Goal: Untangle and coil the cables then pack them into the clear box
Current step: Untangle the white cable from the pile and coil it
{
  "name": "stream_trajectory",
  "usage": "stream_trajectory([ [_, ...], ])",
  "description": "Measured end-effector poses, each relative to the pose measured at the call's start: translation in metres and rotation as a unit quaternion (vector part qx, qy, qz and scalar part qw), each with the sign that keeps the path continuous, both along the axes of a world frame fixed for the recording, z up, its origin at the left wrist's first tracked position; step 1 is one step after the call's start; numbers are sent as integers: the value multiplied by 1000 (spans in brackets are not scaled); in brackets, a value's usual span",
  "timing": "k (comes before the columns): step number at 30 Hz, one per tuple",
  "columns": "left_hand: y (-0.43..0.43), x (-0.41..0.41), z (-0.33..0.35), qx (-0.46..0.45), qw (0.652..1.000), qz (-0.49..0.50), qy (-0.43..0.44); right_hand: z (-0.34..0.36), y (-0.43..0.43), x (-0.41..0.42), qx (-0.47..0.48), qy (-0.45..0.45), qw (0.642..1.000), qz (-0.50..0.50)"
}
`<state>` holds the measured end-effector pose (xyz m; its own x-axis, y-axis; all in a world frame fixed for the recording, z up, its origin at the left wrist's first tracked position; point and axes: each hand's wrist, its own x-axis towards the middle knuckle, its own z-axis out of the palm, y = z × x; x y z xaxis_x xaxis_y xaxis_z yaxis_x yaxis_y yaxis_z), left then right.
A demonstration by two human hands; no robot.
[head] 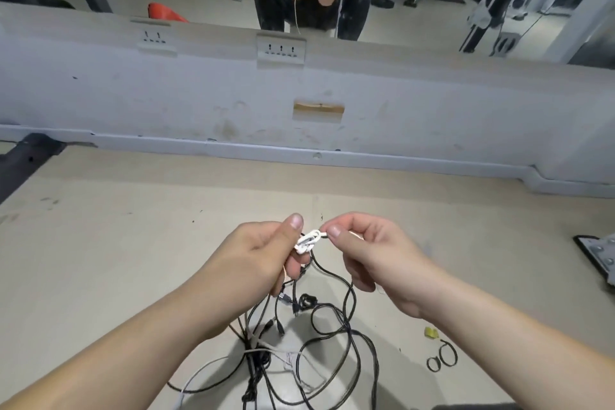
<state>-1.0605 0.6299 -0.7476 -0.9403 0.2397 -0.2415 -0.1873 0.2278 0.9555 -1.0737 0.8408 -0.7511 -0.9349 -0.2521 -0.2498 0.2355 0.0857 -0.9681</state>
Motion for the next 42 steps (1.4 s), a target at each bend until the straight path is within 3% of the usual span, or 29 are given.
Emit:
stream_trajectory([
  [4, -2, -4, -4, 8, 997, 49, 51, -6, -2, -12, 16, -22, 999, -36],
  [10, -3, -2, -7, -41, 987, 78, 136, -8, -7, -15, -60, -98, 993, -3],
  [18, 3, 7, -1, 34, 985, 86, 148, -1, -13, -2, -70, -58, 996, 20],
  [30, 16, 27, 1, -35, 965, 93, 243, 11, -16, 16, -95, -36, 994, 50],
  [35, 14, 25, -1, -60, 986, 74, 135, 7, -15, 17, 33, 14, 994, 99],
  [42, 1, 16, 8, 61, 984, 166, 20, 13, 9, 4, -44, -6, 996, 75],
])
